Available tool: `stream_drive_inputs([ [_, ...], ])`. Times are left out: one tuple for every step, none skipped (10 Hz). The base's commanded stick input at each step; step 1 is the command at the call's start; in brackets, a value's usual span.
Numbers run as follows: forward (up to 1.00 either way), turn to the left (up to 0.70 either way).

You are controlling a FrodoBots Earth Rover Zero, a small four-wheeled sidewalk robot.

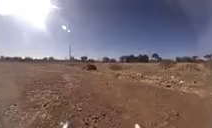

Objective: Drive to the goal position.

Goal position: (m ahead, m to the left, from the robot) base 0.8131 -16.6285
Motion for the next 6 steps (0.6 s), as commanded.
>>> stream_drive_inputs([
  [0.50,0.00],
  [0.50,0.00],
  [0.50,0.00],
  [0.50,0.00],
  [0.50,0.00],
  [0.50,0.00],
])
